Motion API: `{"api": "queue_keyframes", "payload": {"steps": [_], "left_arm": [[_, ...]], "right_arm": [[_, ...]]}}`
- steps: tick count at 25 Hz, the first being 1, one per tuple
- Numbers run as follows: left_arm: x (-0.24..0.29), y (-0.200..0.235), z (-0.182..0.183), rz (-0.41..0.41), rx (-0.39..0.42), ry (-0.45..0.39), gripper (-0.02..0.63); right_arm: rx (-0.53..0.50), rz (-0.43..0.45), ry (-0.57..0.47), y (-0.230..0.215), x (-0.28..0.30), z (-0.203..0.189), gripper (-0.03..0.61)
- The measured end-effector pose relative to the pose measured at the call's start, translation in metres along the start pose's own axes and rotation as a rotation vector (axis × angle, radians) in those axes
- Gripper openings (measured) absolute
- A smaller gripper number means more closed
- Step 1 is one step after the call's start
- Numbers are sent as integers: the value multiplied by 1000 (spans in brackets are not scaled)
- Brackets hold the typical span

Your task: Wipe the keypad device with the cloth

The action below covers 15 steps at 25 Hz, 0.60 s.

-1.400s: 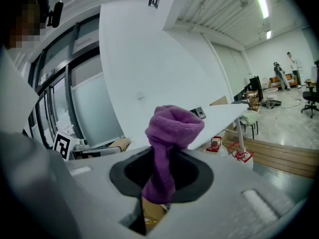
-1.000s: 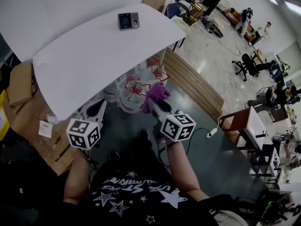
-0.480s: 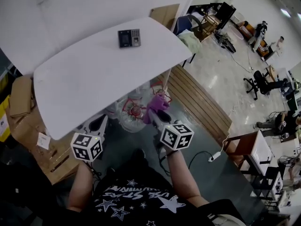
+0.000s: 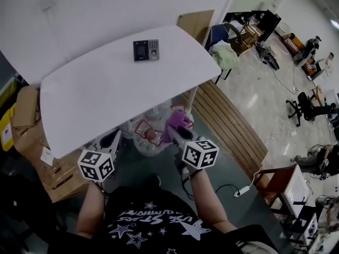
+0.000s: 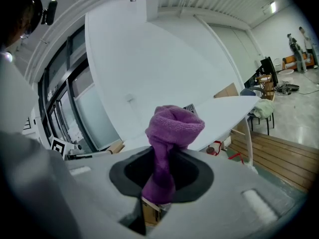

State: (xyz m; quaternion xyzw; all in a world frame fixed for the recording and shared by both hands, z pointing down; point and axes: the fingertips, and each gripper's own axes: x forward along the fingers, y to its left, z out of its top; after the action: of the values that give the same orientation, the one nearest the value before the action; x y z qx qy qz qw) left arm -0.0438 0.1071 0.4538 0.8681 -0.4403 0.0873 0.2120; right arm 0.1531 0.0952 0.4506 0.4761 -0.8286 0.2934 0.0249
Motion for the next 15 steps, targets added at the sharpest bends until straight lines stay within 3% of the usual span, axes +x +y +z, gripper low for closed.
{"api": "queue_keyframes", "payload": {"steps": [9, 15], "left_arm": [[28, 3, 4, 56, -14, 11, 5], [57, 24, 7, 46, -19, 14, 5]], "right_arm": [[14, 46, 41, -29, 14, 7, 86], [22, 19, 77, -45, 30, 1, 86]]}}
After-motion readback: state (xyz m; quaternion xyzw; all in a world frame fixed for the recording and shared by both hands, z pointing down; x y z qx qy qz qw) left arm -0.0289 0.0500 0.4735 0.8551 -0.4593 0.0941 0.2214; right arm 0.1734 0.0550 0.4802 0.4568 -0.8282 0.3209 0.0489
